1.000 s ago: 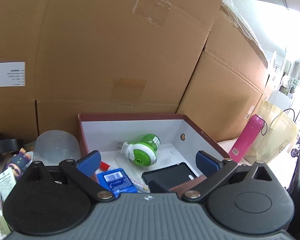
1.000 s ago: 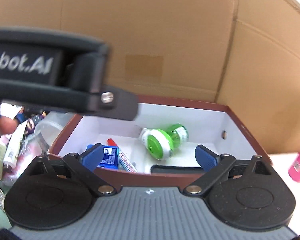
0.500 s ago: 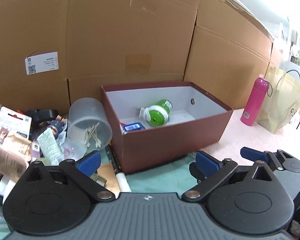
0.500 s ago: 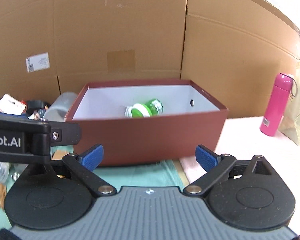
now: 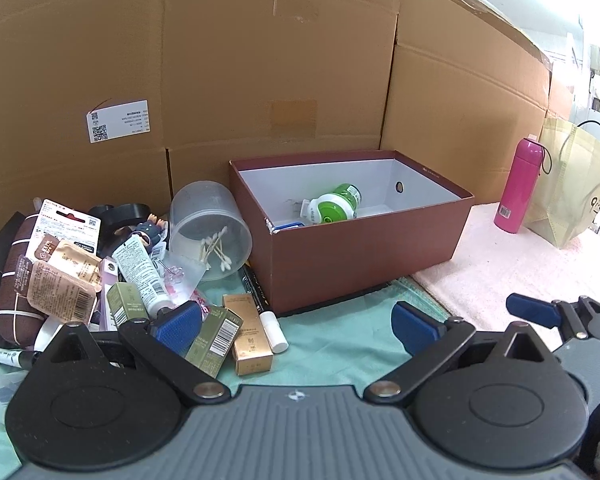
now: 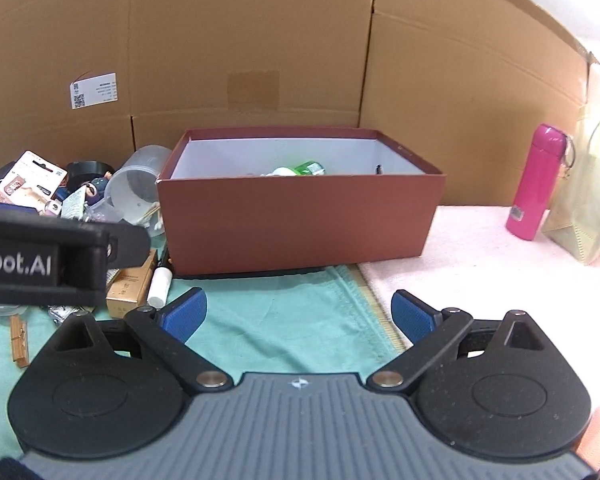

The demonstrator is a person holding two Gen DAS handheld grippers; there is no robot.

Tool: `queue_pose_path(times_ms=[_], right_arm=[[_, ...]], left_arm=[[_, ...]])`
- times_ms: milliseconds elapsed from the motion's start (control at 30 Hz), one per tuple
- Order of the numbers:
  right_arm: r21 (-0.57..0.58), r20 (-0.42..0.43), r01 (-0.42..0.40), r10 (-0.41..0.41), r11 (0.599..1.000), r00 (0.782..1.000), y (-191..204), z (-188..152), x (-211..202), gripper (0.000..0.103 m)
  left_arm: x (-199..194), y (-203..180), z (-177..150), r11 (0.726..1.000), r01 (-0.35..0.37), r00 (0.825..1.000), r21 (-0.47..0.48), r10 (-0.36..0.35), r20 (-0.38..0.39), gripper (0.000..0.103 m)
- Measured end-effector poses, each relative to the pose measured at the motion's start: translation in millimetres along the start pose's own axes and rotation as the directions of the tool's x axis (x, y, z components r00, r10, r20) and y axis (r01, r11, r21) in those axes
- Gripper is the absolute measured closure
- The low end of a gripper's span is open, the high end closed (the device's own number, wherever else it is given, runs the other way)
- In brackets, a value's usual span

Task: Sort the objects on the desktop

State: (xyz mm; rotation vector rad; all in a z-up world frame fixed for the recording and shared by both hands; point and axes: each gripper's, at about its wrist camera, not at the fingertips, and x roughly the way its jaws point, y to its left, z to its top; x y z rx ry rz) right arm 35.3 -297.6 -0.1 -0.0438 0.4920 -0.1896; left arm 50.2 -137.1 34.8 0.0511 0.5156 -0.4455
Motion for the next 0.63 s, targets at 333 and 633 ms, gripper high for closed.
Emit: queue_pose_path(times_ms=[333, 633], right_arm=[[-0.014, 0.033, 0.037, -0.037, 0.999, 0.999, 6.9, 4.6, -17.0, 0.002], [-0.022, 0.021, 0.019, -0.019, 1.0, 1.0, 14.2, 1.3, -16.2, 0.002]], left_arm=[[-10.0, 0.3, -3.8, 1.0, 0.011, 1.0, 0.0, -0.011, 0.001, 0.0], [-14.3, 3.0, -6.5, 1.0, 0.022, 1.0, 0.001, -0.022, 0.002, 0.0]])
